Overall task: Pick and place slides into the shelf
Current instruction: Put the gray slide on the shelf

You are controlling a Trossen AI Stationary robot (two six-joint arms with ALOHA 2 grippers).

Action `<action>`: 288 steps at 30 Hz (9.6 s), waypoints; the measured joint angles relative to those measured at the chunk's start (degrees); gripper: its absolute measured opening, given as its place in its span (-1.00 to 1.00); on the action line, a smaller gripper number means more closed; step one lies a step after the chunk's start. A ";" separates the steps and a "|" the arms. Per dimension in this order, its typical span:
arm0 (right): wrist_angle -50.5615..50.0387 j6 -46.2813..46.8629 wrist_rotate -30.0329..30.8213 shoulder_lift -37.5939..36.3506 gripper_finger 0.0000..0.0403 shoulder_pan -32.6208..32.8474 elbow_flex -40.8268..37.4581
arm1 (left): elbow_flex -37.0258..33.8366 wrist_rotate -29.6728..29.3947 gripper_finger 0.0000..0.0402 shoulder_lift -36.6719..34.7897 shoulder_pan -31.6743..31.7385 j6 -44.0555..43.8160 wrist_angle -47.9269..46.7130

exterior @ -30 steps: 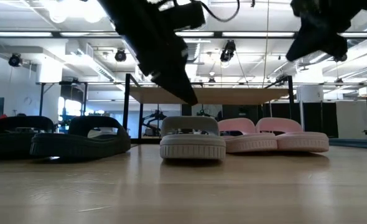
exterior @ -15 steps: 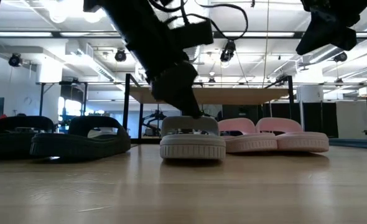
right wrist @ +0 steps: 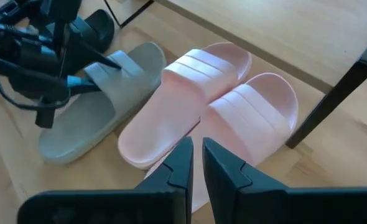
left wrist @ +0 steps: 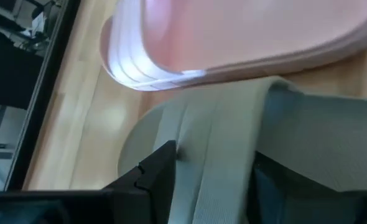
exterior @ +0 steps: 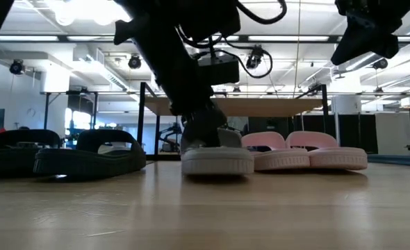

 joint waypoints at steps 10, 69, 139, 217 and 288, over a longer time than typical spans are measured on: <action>-0.39 2.99 4.57 -0.99 -0.86 0.00 0.32 | 0.77 7.19 -0.96 -0.61 0.23 0.70 -0.08; -8.92 4.68 22.40 -20.67 -0.86 0.00 0.62 | 36.94 4.65 -1.00 6.74 24.55 35.57 -4.45; -17.60 9.23 21.37 -20.58 -0.86 -0.01 0.38 | 37.12 5.12 -0.53 -7.40 14.60 15.54 -27.58; -26.67 25.51 20.98 -20.68 -0.86 -0.03 -1.78 | -24.70 12.99 -0.54 -29.43 50.10 -5.07 -19.41; -26.41 25.07 20.39 -20.61 -0.86 -0.01 -2.13 | -14.78 22.51 -0.54 -32.82 50.17 -10.61 -21.21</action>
